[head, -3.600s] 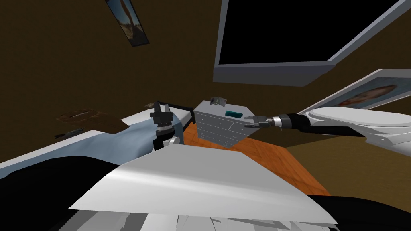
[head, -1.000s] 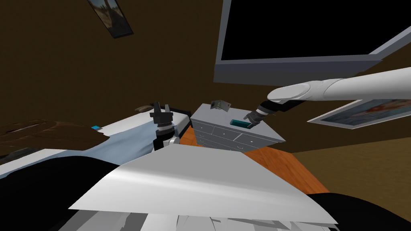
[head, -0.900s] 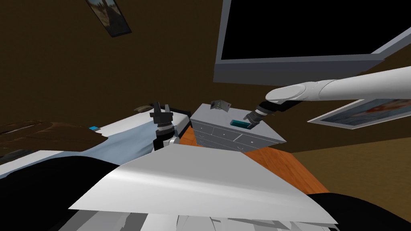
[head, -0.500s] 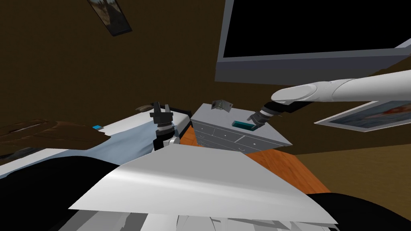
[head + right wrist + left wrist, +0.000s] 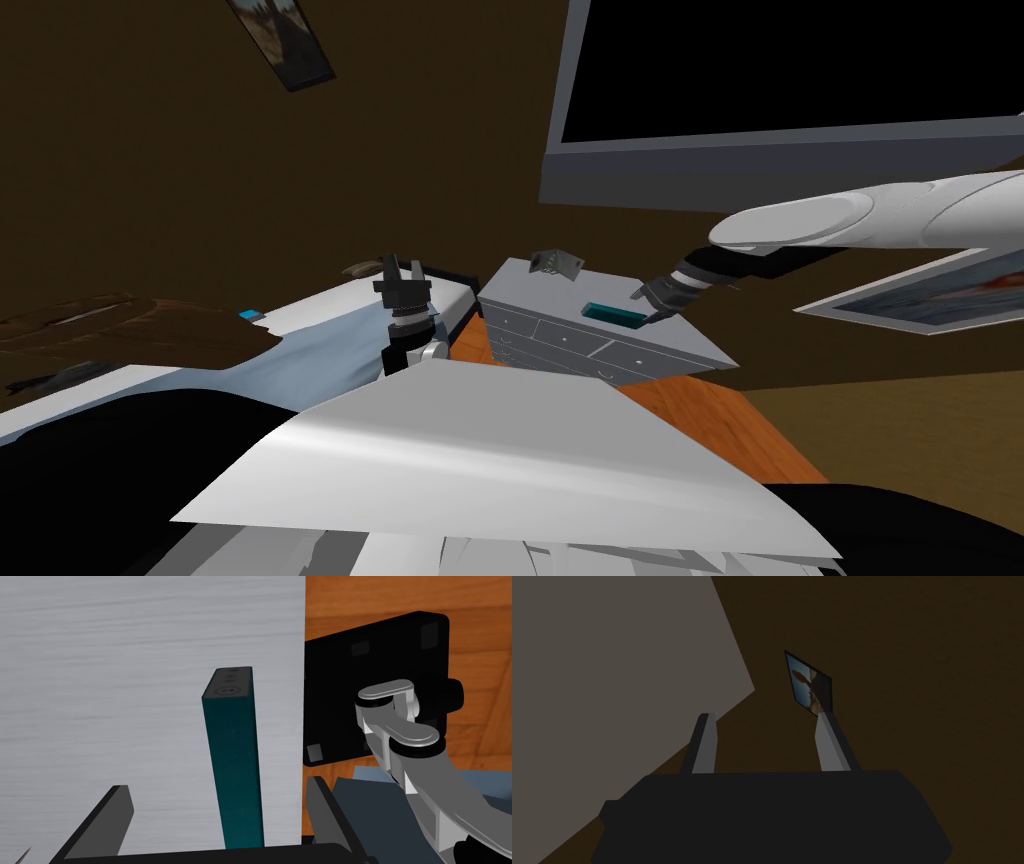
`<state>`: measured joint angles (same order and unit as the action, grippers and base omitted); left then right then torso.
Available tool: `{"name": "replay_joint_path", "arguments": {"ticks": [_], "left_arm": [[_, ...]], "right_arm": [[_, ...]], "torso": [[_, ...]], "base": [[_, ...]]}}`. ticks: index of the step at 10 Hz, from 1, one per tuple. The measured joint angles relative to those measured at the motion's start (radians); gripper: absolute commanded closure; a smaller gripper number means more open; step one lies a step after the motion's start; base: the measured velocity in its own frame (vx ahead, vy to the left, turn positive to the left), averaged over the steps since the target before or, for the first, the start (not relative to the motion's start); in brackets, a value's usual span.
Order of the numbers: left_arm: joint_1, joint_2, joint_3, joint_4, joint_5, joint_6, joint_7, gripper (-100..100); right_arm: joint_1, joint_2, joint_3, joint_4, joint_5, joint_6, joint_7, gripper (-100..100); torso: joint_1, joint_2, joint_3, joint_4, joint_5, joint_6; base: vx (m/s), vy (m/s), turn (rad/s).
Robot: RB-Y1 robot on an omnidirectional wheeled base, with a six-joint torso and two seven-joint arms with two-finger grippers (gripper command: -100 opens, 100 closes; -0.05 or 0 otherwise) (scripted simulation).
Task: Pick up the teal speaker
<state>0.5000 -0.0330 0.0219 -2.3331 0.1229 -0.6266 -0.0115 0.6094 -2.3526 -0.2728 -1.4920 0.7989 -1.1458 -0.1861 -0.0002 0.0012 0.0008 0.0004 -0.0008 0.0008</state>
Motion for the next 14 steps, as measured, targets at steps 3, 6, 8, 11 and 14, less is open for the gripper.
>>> {"name": "replay_joint_path", "arguments": {"ticks": [3, 6, 8, 11, 14], "left_arm": [[0.000, 0.000, 0.000, 0.000, 0.000, 0.000, 0.000, 0], [0.000, 0.000, 0.000, 0.000, 0.000, 0.000, 0.000, 0], [0.000, 0.000, 0.000, 0.000, 0.000, 0.000, 0.000, 0], [0.000, 0.000, 0.000, 0.000, 0.000, 0.000, 0.000, 0], [0.000, 0.000, 0.000, 0.000, 0.000, 0.000, 0.000, 0]], "right_arm": [[-0.085, 0.062, 0.081, 0.005, 0.052, -0.028, 0.001, -100], [-0.157, 0.114, 0.144, 0.011, 0.096, -0.052, 0.002, -100], [-0.210, 0.124, 0.170, 0.014, 0.103, -0.062, 0.002, -100], [-0.230, 0.175, 0.218, 0.019, 0.144, -0.080, 0.000, -100], [-0.319, 0.192, 0.261, 0.019, 0.159, -0.095, 0.003, -100]], "torso": [[0.000, 0.000, 0.000, 0.000, 0.000, 0.000], [0.000, 0.000, 0.000, 0.000, 0.000, 0.000], [0.000, 0.000, 0.000, 0.000, 0.000, 0.000], [0.000, 0.000, 0.000, 0.000, 0.000, 0.000], [-0.001, 0.000, 0.000, 0.000, 0.000, 0.000]], "base": [[0.004, 0.018, 0.009], [0.004, 0.023, 0.044], [-0.003, 0.018, 0.042], [0.002, 0.016, 0.013], [-0.001, 0.006, 0.016]]}}
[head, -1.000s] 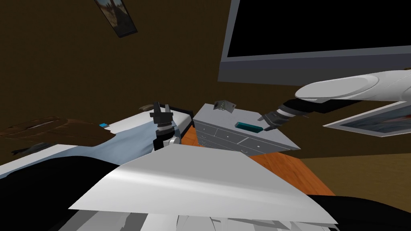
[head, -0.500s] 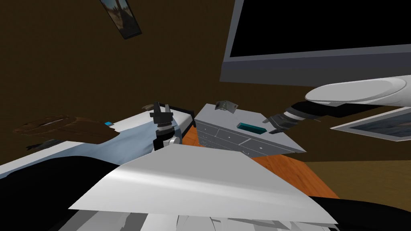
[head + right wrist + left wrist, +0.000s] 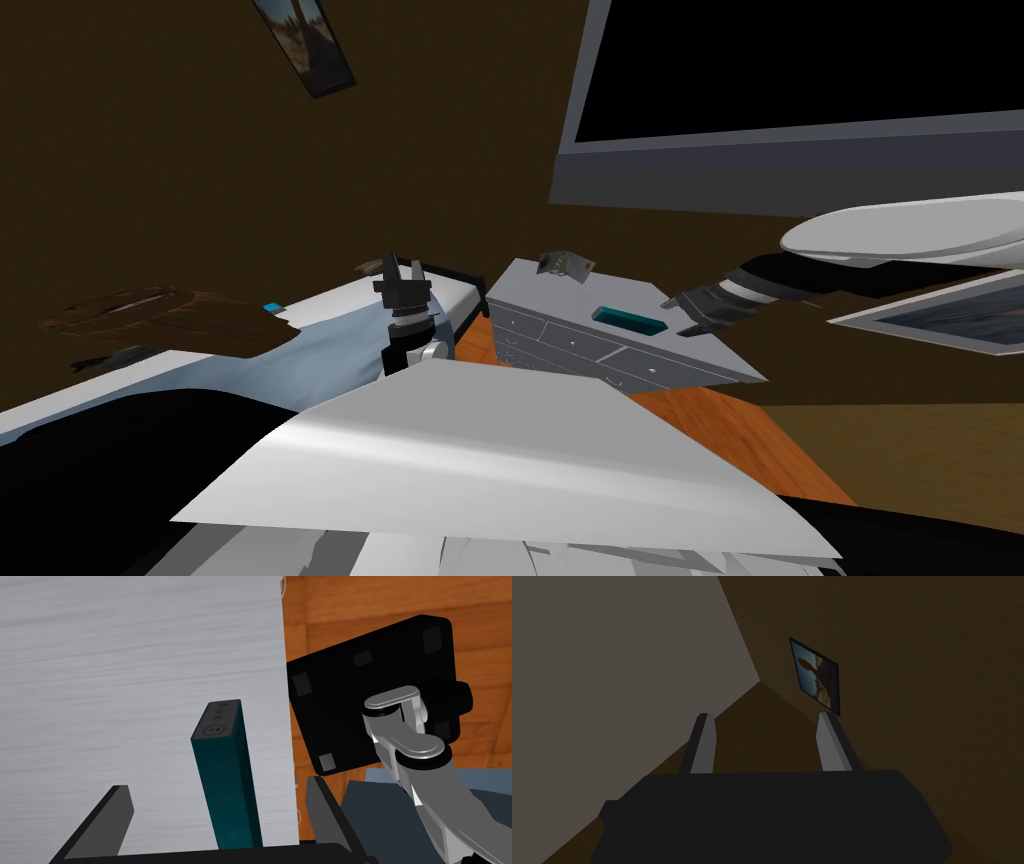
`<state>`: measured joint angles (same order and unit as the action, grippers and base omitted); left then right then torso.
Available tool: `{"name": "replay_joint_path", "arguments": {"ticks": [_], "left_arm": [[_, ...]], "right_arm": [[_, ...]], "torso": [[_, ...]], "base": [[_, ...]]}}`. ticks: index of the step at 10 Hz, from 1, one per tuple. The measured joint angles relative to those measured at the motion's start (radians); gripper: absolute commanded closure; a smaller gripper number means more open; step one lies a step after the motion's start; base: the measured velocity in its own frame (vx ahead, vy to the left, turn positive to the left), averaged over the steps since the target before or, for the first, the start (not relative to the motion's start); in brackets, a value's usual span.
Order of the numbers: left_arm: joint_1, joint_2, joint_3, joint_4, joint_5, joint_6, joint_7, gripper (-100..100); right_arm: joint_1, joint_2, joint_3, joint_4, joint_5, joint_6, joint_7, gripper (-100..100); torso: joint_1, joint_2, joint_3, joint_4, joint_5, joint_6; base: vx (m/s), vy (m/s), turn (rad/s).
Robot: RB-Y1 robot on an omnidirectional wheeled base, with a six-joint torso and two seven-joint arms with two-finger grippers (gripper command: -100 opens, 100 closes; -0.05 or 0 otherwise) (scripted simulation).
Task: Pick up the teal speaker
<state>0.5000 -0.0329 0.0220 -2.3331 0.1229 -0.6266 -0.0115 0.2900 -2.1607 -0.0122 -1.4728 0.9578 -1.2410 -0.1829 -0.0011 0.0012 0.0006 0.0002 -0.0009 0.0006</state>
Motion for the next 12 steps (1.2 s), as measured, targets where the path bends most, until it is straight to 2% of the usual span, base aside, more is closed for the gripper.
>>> {"name": "replay_joint_path", "arguments": {"ticks": [2, 3, 4, 5, 6, 7, 8, 9, 10, 12], "left_arm": [[0.000, 0.000, 0.000, 0.000, 0.000, 0.000, 0.000, 0], [0.000, 0.000, 0.000, 0.000, 0.000, 0.000, 0.000, 0], [0.000, 0.000, 0.000, 0.000, 0.000, 0.000, 0.000, 0], [0.000, 0.000, 0.000, 0.000, 0.000, 0.000, 0.000, 0], [0.000, 0.000, 0.000, 0.000, 0.000, 0.000, 0.000, 0], [0.000, 0.000, 0.000, 0.000, 0.000, 0.000, 0.000, 0], [0.000, 0.000, 0.000, 0.000, 0.000, 0.000, 0.000, 0], [0.000, 0.000, 0.000, 0.000, 0.000, 0.000, 0.000, 0], [0.000, 0.000, 0.000, 0.000, 0.000, 0.000, 0.000, 0], [0.000, 0.000, 0.000, 0.000, 0.000, 0.000, 0.000, 0]], "right_arm": [[-0.078, 0.054, 0.072, -0.007, 0.050, -0.024, -0.008, -100], [-0.104, 0.059, 0.080, -0.008, 0.054, -0.027, -0.010, -100], [-0.122, 0.085, 0.097, -0.009, 0.080, -0.038, -0.015, -100], [-0.176, 0.109, 0.148, -0.011, 0.099, -0.052, -0.016, -100], [-0.207, 0.121, 0.164, -0.006, 0.106, -0.061, -0.014, -100], [-0.221, 0.127, 0.161, -0.001, 0.111, -0.064, -0.012, -100], [-0.200, 0.175, 0.112, 0.017, 0.160, -0.098, -0.016, -100], [-0.201, 0.202, 0.094, 0.014, 0.184, -0.116, -0.020, -100], [-0.245, 0.180, 0.156, 0.007, 0.153, -0.094, -0.008, -100], [-0.309, 0.186, 0.227, 0.001, 0.157, -0.087, -0.008, -100]], "torso": [[0.001, 0.000, 0.000, 0.000, 0.000, 0.000], [0.001, 0.000, 0.000, 0.000, 0.000, 0.000], [0.001, 0.000, 0.000, 0.000, 0.000, 0.000], [0.001, 0.000, 0.000, 0.000, 0.000, 0.000], [0.001, 0.000, 0.000, 0.000, 0.000, 0.000], [0.000, 0.000, 0.000, 0.000, 0.000, 0.000], [0.001, 0.000, 0.000, 0.000, 0.000, 0.000], [0.002, -0.001, 0.000, 0.000, 0.000, 0.000], [0.002, -0.001, 0.000, 0.000, 0.001, 0.000], [0.000, 0.000, 0.000, 0.000, 0.000, 0.000]], "base": [[0.001, 0.022, 0.027], [-0.005, 0.028, 0.078], [0.001, 0.027, 0.036], [0.005, 0.011, -0.010], [0.000, 0.000, 0.000], [-0.008, 0.031, 0.091], [0.005, 0.039, 0.042], [0.006, 0.020, -0.001], [0.000, 0.000, 0.000], [0.000, 0.000, 0.000]]}}
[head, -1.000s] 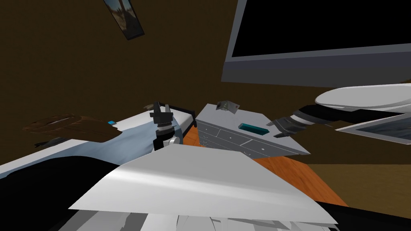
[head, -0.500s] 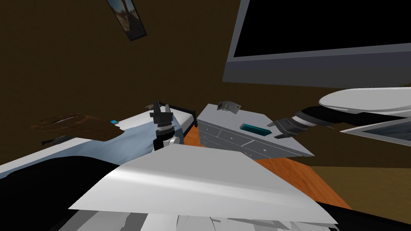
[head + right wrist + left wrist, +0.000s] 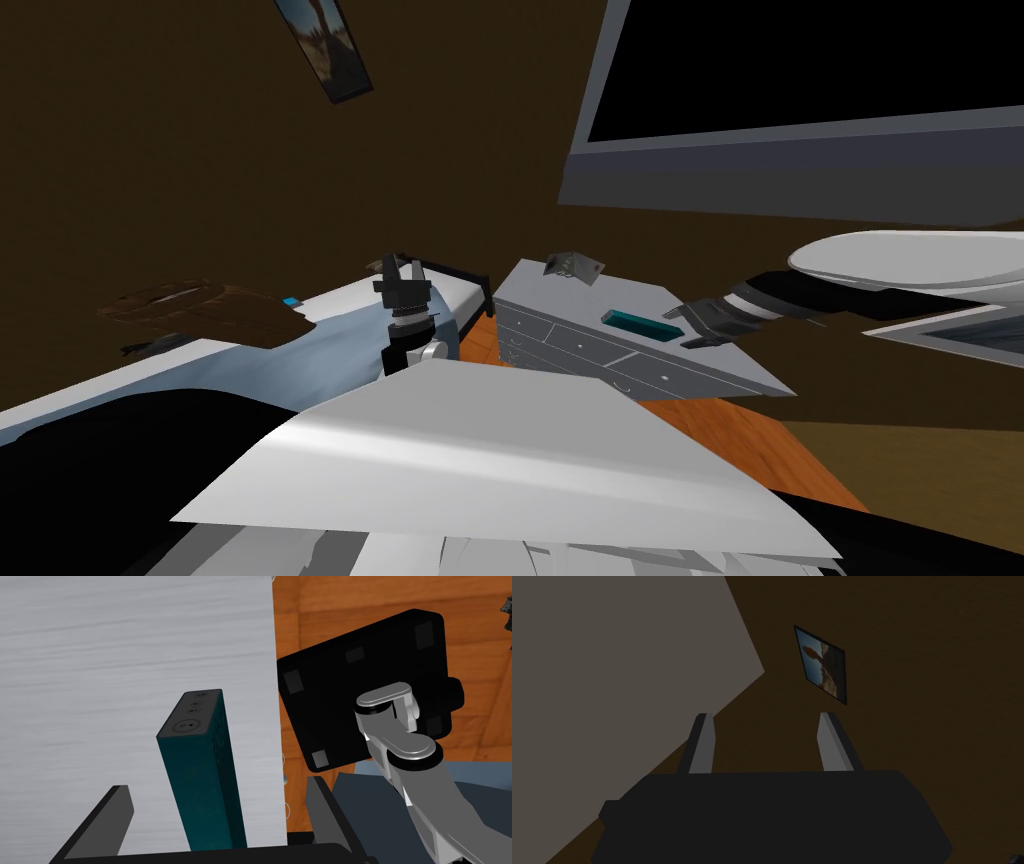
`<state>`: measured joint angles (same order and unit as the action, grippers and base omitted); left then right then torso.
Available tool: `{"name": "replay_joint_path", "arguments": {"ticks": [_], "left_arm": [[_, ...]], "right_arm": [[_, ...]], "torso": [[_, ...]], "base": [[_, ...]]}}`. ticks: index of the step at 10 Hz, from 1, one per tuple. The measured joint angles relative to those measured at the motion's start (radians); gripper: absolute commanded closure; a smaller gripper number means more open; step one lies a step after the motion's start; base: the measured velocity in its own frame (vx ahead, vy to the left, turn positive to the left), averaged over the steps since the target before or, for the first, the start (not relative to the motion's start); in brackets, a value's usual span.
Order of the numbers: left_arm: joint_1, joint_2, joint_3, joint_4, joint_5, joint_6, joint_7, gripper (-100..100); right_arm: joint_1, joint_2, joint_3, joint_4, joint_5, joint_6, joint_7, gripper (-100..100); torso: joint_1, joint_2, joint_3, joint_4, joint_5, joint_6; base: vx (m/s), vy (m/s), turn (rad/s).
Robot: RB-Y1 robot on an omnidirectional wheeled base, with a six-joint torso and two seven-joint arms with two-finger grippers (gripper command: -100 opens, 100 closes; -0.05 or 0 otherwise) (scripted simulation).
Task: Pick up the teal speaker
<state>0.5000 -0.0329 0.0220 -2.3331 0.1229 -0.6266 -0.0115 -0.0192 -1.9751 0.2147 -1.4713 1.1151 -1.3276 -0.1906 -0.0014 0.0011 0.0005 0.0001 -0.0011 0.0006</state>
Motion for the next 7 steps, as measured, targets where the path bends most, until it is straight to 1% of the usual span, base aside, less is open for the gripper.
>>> {"name": "replay_joint_path", "arguments": {"ticks": [1, 2, 4, 5, 6, 7], "left_arm": [[0.000, 0.000, 0.000, 0.000, 0.000, 0.000, 0.000, 0], [0.000, 0.000, 0.000, 0.000, 0.000, 0.000, 0.000, 0], [0.000, 0.000, 0.000, 0.000, 0.000, 0.000, 0.000, 0], [0.000, 0.000, 0.000, 0.000, 0.000, 0.000, 0.000, 0], [0.000, 0.000, 0.000, 0.000, 0.000, 0.000, 0.000, 0], [0.000, 0.000, 0.000, 0.000, 0.000, 0.000, 0.000, 0]], "right_arm": [[-0.026, 0.002, 0.022, -0.001, 0.003, -0.003, -0.003, -100], [-0.056, 0.036, 0.044, -0.001, 0.038, -0.022, -0.009, -100], [-0.114, 0.061, 0.104, 0.003, 0.053, -0.034, -0.003, -100], [-0.140, 0.071, 0.113, 0.004, 0.063, -0.039, -0.006, -100], [-0.168, 0.095, 0.141, -0.002, 0.087, -0.049, -0.010, -100], [-0.194, 0.112, 0.174, -0.001, 0.098, -0.056, -0.009, -100]], "torso": [[0.000, 0.000, 0.000, 0.000, 0.000, 0.000], [0.000, 0.000, 0.000, 0.000, 0.000, 0.000], [0.001, 0.000, 0.000, 0.000, 0.000, 0.000], [0.001, 0.000, 0.000, 0.000, 0.000, 0.000], [0.001, -0.001, 0.000, 0.000, 0.000, 0.000], [0.001, 0.000, 0.000, 0.000, 0.000, 0.000]], "base": [[0.000, 0.009, 0.020], [0.000, 0.012, 0.022], [0.002, 0.016, 0.014], [0.005, 0.023, 0.018], [-0.004, 0.019, 0.057], [-0.002, 0.020, 0.050]]}}
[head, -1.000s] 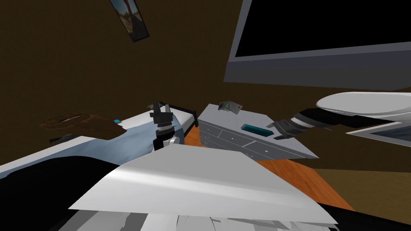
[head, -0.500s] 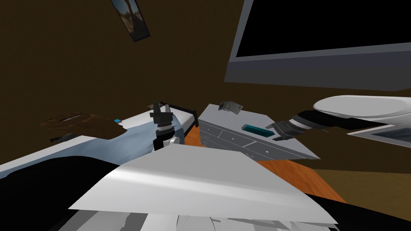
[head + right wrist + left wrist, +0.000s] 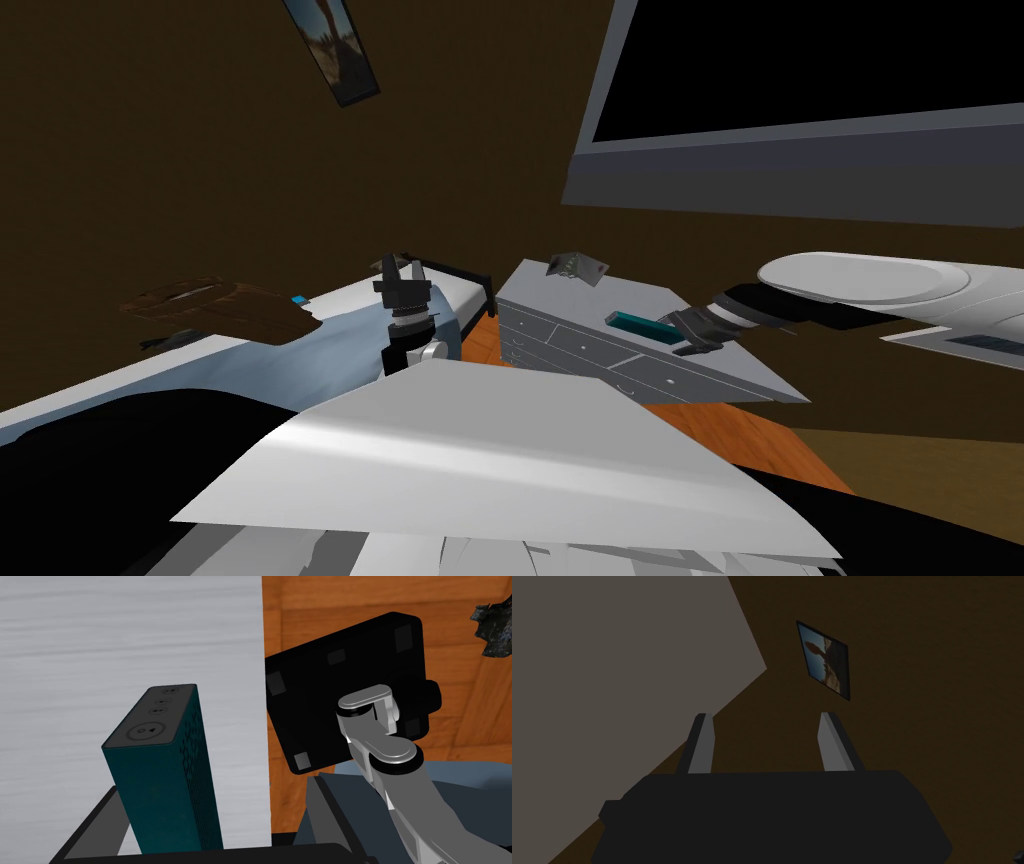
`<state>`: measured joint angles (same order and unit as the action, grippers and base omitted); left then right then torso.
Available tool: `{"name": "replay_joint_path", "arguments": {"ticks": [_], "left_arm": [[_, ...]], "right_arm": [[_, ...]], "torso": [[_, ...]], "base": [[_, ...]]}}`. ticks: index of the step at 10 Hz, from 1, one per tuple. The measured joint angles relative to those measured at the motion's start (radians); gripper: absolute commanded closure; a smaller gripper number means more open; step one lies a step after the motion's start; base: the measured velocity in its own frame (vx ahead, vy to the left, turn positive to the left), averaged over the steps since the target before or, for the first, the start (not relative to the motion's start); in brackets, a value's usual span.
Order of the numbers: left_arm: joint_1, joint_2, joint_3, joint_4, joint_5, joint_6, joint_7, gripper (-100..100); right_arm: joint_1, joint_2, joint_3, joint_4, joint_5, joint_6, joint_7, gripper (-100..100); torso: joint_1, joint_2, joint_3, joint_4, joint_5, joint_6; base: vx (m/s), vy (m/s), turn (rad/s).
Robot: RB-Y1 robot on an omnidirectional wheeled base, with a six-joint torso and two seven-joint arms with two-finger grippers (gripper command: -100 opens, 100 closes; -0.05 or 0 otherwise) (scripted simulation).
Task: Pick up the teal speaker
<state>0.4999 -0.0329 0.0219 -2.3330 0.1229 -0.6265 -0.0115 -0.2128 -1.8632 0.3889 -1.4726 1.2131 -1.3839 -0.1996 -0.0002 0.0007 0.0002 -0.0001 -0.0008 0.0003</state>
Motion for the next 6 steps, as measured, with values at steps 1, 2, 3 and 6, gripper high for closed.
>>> {"name": "replay_joint_path", "arguments": {"ticks": [1, 2, 3, 6], "left_arm": [[0.000, 0.000, 0.000, 0.000, 0.000, 0.000, 0.000, 0], [0.000, 0.000, 0.000, 0.000, 0.000, 0.000, 0.000, 0], [0.000, 0.000, 0.000, 0.000, 0.000, 0.000, 0.000, 0], [0.000, 0.000, 0.000, 0.000, 0.000, 0.000, 0.000, 0]], "right_arm": [[-0.029, 0.011, 0.021, 0.004, 0.008, -0.006, 0.003, -100], [-0.056, 0.021, 0.027, 0.007, 0.016, -0.013, 0.001, -100], [-0.059, 0.021, 0.027, 0.007, 0.017, -0.015, 0.000, 100], [-0.059, 0.020, 0.026, 0.007, 0.018, -0.014, 0.001, 100]], "torso": [[0.000, 0.000, 0.000, 0.000, 0.000, 0.000], [0.000, 0.000, 0.000, 0.000, 0.000, 0.000], [0.000, 0.000, 0.000, 0.000, 0.000, 0.000], [-0.001, 0.002, 0.001, 0.000, -0.001, 0.001]], "base": [[0.003, 0.016, 0.012], [0.000, 0.000, 0.000], [0.000, 0.000, 0.000], [0.000, 0.000, 0.000]]}}
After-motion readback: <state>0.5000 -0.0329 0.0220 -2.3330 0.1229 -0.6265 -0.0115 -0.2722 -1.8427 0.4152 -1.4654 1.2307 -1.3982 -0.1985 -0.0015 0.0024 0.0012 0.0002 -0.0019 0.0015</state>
